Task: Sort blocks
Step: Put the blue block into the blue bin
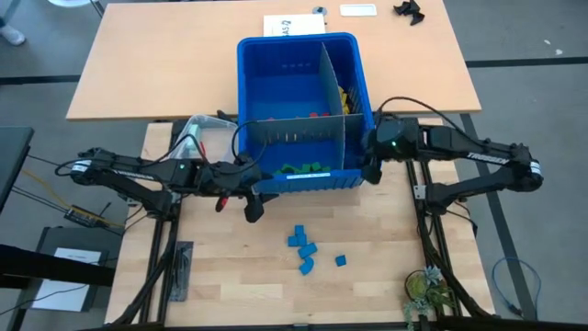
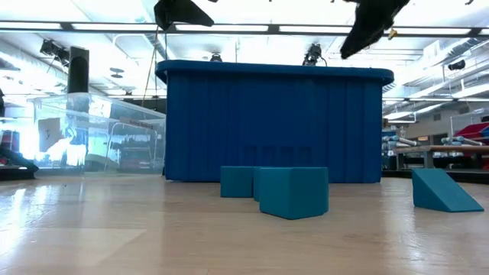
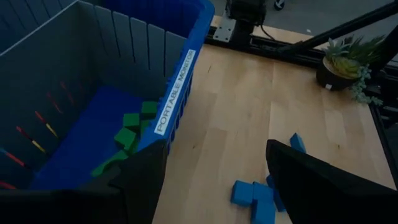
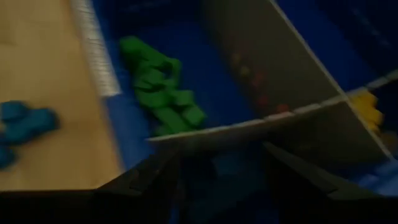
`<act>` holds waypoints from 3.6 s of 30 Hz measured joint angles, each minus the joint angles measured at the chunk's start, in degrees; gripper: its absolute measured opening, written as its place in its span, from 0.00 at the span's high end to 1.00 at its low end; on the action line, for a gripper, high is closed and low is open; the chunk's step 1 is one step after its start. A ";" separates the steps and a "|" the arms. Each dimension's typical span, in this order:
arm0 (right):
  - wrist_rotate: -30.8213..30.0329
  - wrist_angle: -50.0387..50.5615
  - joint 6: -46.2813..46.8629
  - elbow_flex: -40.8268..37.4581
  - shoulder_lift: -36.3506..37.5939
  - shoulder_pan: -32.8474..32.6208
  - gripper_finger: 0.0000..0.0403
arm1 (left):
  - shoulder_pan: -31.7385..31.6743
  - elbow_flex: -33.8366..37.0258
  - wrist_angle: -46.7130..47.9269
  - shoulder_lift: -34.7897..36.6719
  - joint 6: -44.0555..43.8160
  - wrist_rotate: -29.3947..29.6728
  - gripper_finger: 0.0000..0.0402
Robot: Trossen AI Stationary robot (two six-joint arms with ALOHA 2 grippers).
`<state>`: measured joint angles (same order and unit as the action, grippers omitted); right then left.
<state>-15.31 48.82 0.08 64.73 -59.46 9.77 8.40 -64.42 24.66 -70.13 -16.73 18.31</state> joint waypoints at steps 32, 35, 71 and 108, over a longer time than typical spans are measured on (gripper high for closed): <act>-1.30 -35.60 22.23 -23.97 -16.43 -47.62 0.33 | 0.02 0.02 0.55 0.00 0.36 -0.07 0.29; -1.25 -37.90 20.82 -24.97 -20.68 -47.65 0.33 | 0.02 0.02 0.53 0.00 0.11 -0.07 0.29; -0.46 -47.30 18.42 -25.05 -36.64 -44.77 0.79 | 0.02 0.02 0.18 0.00 -0.47 0.56 0.29; -14.56 -33.06 17.65 -22.84 5.22 -26.44 1.00 | 0.02 0.04 -1.14 0.00 -0.09 0.80 0.29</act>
<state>-29.87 15.76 17.73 41.89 -54.24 -16.67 8.43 -64.38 23.53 -70.13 -16.81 19.11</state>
